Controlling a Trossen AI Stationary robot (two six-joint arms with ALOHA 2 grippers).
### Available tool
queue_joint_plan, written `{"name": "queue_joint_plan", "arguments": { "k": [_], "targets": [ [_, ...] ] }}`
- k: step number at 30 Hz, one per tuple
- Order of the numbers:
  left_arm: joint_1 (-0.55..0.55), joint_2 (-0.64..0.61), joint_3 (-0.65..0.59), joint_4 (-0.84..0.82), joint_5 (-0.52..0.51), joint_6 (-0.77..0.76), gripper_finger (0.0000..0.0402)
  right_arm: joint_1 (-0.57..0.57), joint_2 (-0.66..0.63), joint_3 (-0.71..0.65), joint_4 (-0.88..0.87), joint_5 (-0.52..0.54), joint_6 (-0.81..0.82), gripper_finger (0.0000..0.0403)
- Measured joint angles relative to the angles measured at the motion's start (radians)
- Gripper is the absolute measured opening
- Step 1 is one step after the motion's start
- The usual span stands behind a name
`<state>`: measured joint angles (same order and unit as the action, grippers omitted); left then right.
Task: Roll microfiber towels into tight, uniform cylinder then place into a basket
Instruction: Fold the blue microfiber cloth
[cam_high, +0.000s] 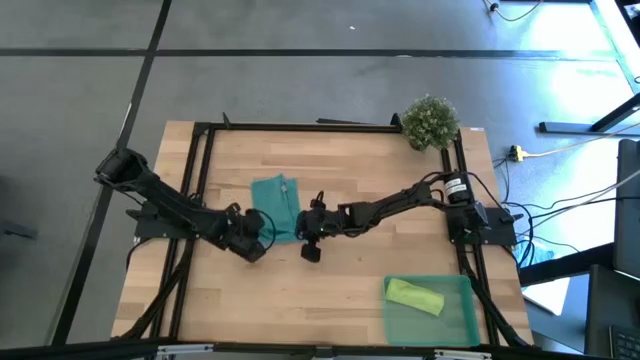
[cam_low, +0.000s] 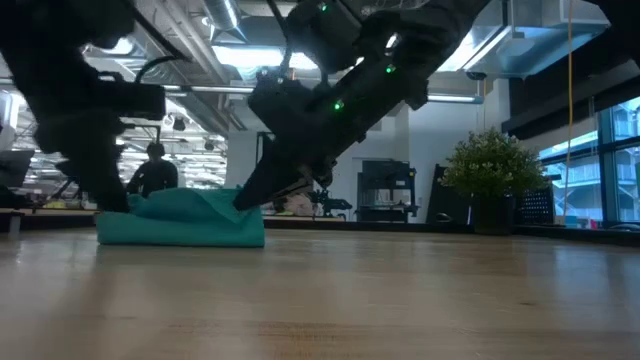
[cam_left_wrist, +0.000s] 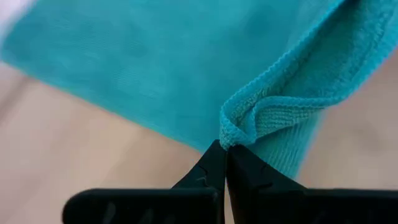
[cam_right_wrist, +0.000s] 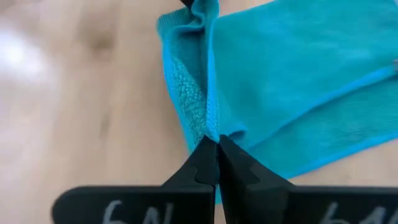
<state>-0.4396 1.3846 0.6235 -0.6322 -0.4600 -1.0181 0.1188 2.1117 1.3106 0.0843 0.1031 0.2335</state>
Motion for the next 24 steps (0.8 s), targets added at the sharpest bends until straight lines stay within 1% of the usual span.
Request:
{"name": "queue_joint_plan", "arguments": {
  "k": [2,7,10,15,18,22,24],
  "targets": [
    [-0.039,0.000,-0.001,0.030,0.026,-0.002,0.0000,0.025,0.000,0.000,-0.003,-0.003,0.009,0.0004],
    [-0.136,0.000,-0.002,0.121,0.081,-0.001,0.0000,0.085,0.000,-0.001,-0.005,-0.050,0.054,0.0004],
    [-0.194,0.000,-0.002,0.158,0.097,0.002,0.0000,0.117,0.000,-0.001,-0.001,-0.053,0.055,0.0004],
    [-0.289,0.000,-0.002,0.245,0.104,0.011,0.0000,0.166,0.000,-0.001,0.007,-0.112,0.077,0.0004],
    [-0.343,0.000,-0.002,0.336,0.107,0.009,0.0000,0.195,0.000,-0.001,0.017,-0.148,0.101,0.0004],
    [-0.405,0.001,-0.002,0.459,0.107,0.008,0.0000,0.233,0.000,-0.001,0.046,-0.222,0.129,0.0004],
    [-0.427,0.001,-0.001,0.484,0.108,0.007,0.0000,0.248,0.000,-0.001,0.080,-0.230,0.128,0.0004]
  ]
}}
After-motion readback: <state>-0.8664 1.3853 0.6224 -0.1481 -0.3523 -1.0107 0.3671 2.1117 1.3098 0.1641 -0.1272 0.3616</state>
